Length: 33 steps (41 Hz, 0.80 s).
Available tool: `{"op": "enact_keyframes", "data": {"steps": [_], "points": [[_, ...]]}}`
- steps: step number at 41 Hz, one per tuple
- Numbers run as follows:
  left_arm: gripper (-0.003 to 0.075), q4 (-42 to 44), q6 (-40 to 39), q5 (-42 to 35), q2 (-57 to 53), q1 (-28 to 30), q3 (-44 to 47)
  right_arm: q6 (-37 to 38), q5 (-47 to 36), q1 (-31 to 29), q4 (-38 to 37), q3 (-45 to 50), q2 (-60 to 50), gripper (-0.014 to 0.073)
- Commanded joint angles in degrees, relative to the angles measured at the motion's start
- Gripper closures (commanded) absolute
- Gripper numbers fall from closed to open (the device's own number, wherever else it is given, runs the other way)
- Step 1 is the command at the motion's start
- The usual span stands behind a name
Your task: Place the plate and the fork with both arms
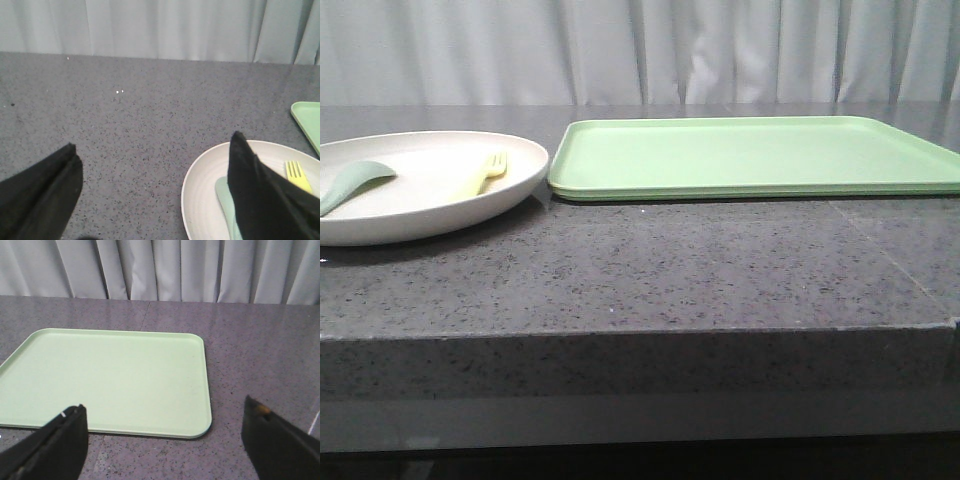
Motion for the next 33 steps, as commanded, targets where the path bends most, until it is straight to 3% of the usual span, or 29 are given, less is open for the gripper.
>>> {"op": "enact_keyframes", "data": {"steps": [1, 14, 27, 33], "points": [[0.0154, -1.28, -0.47, 2.49, 6.01, 0.1, -7.18, -0.13, -3.86, -0.34, -0.58, -1.88, 0.32, -0.005], [0.0154, -1.28, -0.37, 26.1, 24.25, -1.13, -24.85, -0.13, -3.86, -0.34, -0.58, -1.88, 0.32, -0.005], [0.0154, -1.28, -0.37, 38.79, 39.56, -3.81, -34.16, -0.13, -3.86, -0.34, -0.58, -1.88, 0.32, -0.005], [0.0154, -1.28, -0.37, 40.31, 43.82, -3.81, -35.53, -0.13, -3.81, -0.34, -0.58, -1.88, 0.32, -0.005]]}}
